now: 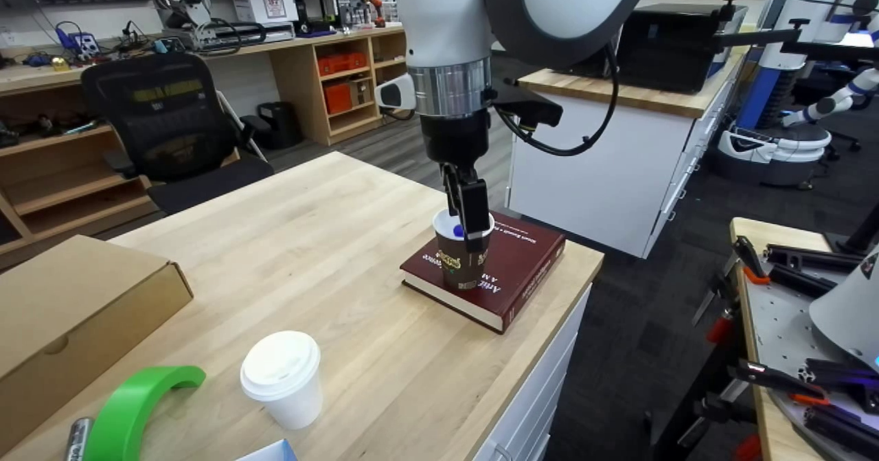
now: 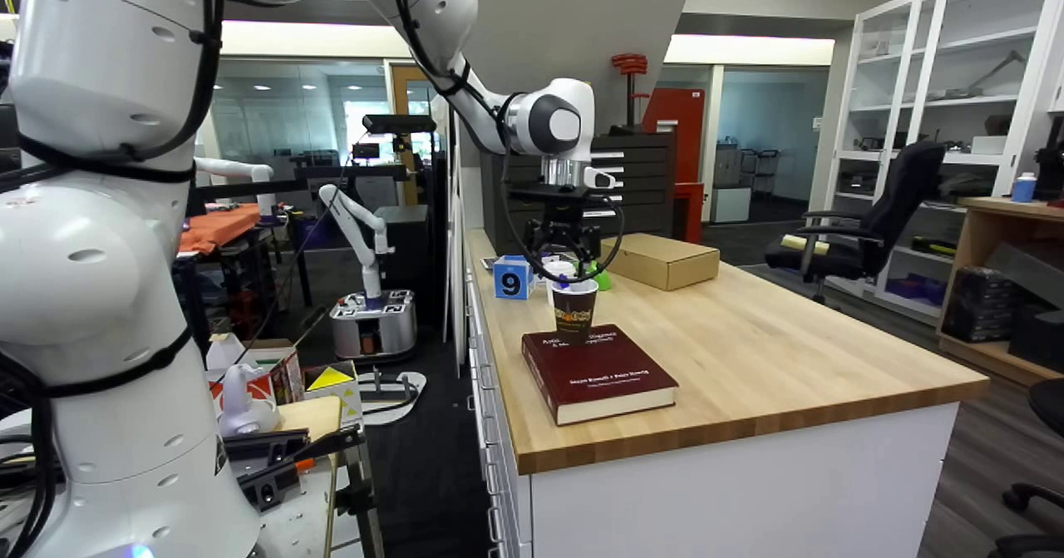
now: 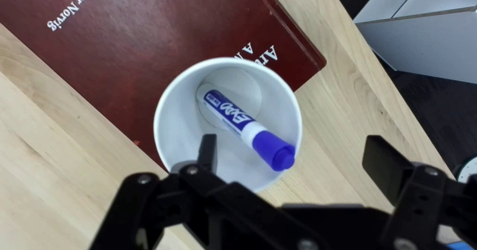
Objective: Remove the marker from the cup and put it on the book
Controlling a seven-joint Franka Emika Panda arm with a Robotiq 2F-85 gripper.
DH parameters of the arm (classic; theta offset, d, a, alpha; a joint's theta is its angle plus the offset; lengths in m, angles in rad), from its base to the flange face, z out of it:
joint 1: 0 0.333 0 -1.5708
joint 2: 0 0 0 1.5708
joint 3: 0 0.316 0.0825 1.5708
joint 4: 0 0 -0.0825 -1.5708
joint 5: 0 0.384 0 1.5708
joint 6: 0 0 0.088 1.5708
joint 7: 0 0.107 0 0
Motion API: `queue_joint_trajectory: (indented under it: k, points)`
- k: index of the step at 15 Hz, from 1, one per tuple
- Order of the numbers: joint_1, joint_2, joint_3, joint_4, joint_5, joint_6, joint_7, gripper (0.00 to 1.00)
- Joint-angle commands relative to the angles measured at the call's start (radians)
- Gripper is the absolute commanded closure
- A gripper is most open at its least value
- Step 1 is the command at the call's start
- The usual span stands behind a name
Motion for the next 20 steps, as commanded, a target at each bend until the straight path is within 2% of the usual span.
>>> queue_joint_trajectory:
  k: [1, 3, 4, 5, 6, 7, 8, 10, 11, 15, 20]
  points:
    - [0.001, 0.016, -0.004, 0.021, -0.013, 0.017, 0.001, 0.00]
    - [0.000, 0.016, -0.005, 0.021, -0.013, 0.019, 0.000, 0.02]
    - [0.000, 0.015, -0.006, 0.021, -0.013, 0.019, 0.000, 0.15]
    - [-0.002, 0.014, -0.006, 0.020, -0.011, 0.019, -0.001, 0.16]
    - [-0.003, 0.015, -0.007, 0.020, -0.010, 0.020, -0.003, 0.22]
    - [-0.006, 0.015, -0.007, 0.019, -0.006, 0.020, -0.007, 0.36]
    - [-0.007, 0.016, -0.008, 0.019, -0.006, 0.020, -0.007, 0.44]
    - [-0.008, 0.015, -0.008, 0.018, -0.004, 0.019, -0.008, 0.54]
    - [-0.009, 0.015, -0.009, 0.018, -0.004, 0.018, -0.009, 0.64]
    - [-0.010, 0.014, -0.010, 0.019, -0.003, 0.017, -0.010, 0.90]
    - [-0.010, 0.012, -0.010, 0.027, -0.004, 0.018, -0.009, 0.90]
